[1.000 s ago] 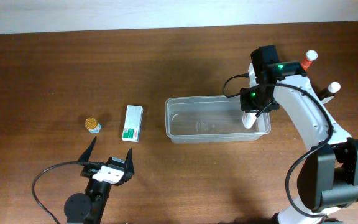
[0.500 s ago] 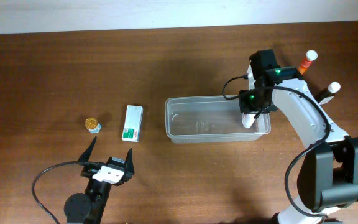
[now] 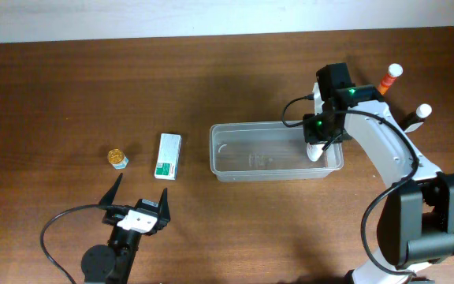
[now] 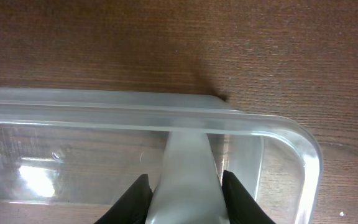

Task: Pack container
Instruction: 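Lower the spray bottle into the container's right end and release, then move the right gripper to the black-capped bottle and grasp it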

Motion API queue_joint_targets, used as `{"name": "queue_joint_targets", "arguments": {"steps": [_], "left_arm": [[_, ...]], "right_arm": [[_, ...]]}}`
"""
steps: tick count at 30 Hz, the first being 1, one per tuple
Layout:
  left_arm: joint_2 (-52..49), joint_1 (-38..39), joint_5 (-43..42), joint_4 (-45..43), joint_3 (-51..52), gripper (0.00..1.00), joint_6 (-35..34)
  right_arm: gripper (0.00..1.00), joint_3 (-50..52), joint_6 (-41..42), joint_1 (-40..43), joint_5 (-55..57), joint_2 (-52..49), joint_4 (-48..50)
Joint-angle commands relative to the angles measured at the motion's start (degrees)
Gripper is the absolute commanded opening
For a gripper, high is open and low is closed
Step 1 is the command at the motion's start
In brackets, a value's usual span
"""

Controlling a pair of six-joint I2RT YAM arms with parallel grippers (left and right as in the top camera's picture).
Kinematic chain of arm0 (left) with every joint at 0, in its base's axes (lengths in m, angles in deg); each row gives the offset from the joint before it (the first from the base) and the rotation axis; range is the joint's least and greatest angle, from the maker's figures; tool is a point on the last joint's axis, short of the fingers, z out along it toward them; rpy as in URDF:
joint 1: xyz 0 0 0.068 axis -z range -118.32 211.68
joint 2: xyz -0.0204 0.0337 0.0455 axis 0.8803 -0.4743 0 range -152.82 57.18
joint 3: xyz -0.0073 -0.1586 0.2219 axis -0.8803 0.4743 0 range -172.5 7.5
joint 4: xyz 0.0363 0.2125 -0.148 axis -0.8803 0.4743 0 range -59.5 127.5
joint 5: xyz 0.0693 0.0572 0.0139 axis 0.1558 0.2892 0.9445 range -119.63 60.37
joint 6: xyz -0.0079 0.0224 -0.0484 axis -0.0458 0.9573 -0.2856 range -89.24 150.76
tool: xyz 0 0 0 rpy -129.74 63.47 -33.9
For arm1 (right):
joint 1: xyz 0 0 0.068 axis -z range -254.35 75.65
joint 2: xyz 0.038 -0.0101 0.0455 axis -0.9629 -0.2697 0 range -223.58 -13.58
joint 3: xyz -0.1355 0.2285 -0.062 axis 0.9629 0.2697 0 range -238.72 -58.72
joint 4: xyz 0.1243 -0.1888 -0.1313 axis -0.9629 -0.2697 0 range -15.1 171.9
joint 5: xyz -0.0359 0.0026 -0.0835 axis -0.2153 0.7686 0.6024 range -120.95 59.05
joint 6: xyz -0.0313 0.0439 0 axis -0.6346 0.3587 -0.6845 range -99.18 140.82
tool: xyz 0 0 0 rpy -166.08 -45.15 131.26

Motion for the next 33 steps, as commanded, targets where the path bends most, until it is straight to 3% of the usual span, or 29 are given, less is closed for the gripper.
{"name": "queue_joint_targets", "arguments": {"steps": [1,4,17,22,25,27,30,33], "left_arm": [[0.50,-0.35,-0.81,0.28,0.13,1.00,0.31],[0.50,-0.35,-0.81,0.26,0.13,0.99,0.31],[0.50,-0.35,-0.81,0.26,0.13,0.99,0.31],[0.50,-0.35,-0.83,0.26,0.13,0.99,0.31],[0.50,-0.35,-0.83,0.26,0.13,0.99,0.31],[0.50,-0.35,-0.81,0.26,0.13,0.99,0.31],[0.50,-0.35,-0.81,0.26,0.13,0.99,0.31],[0.50,-0.35,-0.81,0.28,0.13,0.99,0.31]], "right_arm": [[0.29,0.20,-0.59,-0.46,0.90,0.96,0.33],[0.38,0.20,-0.59,-0.46,0.87,0.96,0.31],[0.43,-0.55,-0.63,-0.46,2.16,0.98,1.27],[0.47,-5.35,-2.12,-0.46,2.19,1.44,-0.37],[0.49,-13.40,-2.10,0.00,3.96,1.70,-4.63],[0.55,-17.22,-2.10,0.74,5.75,1.75,-7.41],[0.74,-24.15,-2.10,2.97,7.34,1.75,-12.96],[0.77,-29.42,-2.10,6.75,8.17,1.75,-16.33]]}}
